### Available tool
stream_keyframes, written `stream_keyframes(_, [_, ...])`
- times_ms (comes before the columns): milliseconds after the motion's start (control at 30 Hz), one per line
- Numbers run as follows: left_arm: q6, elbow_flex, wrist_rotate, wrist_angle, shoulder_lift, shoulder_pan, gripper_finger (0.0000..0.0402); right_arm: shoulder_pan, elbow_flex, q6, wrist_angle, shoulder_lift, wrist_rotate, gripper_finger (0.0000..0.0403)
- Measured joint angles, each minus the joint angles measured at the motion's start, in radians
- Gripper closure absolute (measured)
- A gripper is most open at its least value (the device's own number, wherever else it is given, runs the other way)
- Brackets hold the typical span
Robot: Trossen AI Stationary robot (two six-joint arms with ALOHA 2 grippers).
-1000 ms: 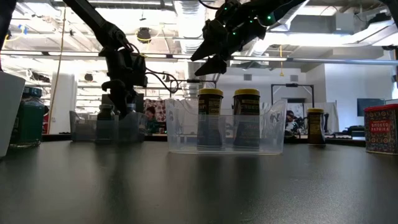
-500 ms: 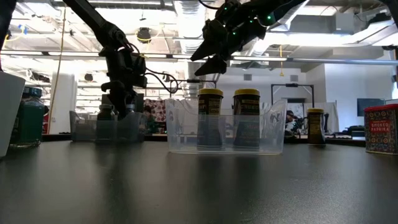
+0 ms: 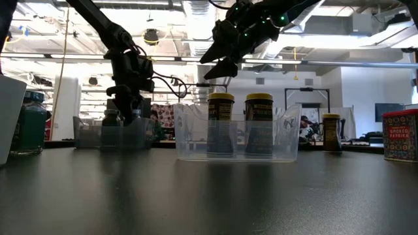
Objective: Sort spices by type
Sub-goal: Put the green seasoning bottle into the black bin
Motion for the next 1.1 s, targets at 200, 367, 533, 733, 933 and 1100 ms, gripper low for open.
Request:
stream_keyframes(200, [0.000,0.000,-0.018,0.000,0.000,0.000,0.0186,0.000,0.000,0.000,0.000,0.000,0.000,0.0017])
stream_keyframes(367, [-0.001,0.000,-0.019,0.000,-0.001,0.000,0.0174,0.000,0.000,-0.001,0.000,0.000,0.000,0.0017])
stream_keyframes(533, [-0.013,0.000,-0.019,0.000,-0.001,0.000,0.0139,0.000,0.000,-0.001,0.000,0.000,0.000,0.0017])
stream_keyframes(733, [-0.002,0.000,-0.020,0.001,-0.001,0.000,0.0118,0.000,0.000,-0.001,0.000,0.000,0.000,0.0017])
stream_keyframes(933, [0.000,0.000,-0.020,0.003,-0.001,0.000,0.0119,0.000,0.000,-0.001,0.000,0.000,0.000,0.0017])
stream_keyframes(1100, [0.005,0.000,-0.021,0.007,-0.001,0.000,0.0113,0.000,0.000,-0.001,0.000,0.000,0.000,0.0017])
